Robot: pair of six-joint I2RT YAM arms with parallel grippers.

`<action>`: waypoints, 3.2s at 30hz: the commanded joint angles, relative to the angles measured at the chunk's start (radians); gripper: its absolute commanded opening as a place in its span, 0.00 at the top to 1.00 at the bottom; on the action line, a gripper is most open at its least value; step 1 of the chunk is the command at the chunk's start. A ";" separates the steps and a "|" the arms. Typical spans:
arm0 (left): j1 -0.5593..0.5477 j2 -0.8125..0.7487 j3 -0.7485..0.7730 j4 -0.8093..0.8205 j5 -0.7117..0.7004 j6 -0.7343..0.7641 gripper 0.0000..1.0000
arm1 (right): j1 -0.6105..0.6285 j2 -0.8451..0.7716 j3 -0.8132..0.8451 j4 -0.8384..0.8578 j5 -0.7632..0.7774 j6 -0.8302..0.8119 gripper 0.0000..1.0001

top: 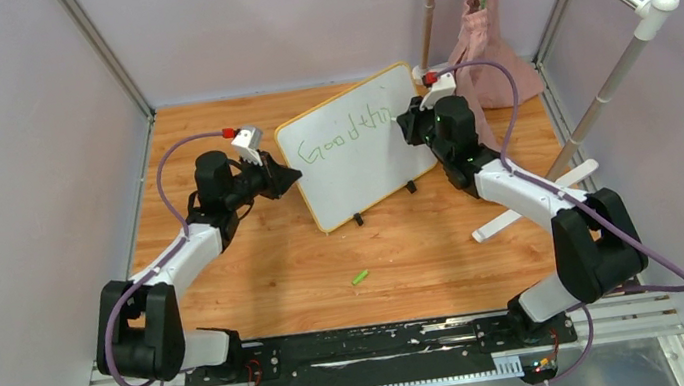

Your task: Write a sentence on the whiteboard

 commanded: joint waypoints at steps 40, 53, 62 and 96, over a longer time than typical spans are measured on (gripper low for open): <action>-0.010 -0.002 -0.005 -0.041 -0.083 0.127 1.00 | -0.047 -0.007 0.055 -0.038 -0.009 0.002 1.00; -0.010 -0.003 -0.006 -0.042 -0.085 0.127 1.00 | -0.047 -0.053 0.016 -0.029 0.013 0.008 1.00; -0.012 -0.002 -0.005 -0.044 -0.084 0.127 1.00 | -0.052 -0.089 0.033 -0.032 0.083 -0.007 1.00; -0.018 -0.015 -0.006 -0.044 -0.083 0.133 1.00 | -0.054 0.020 0.122 -0.031 0.024 -0.010 1.00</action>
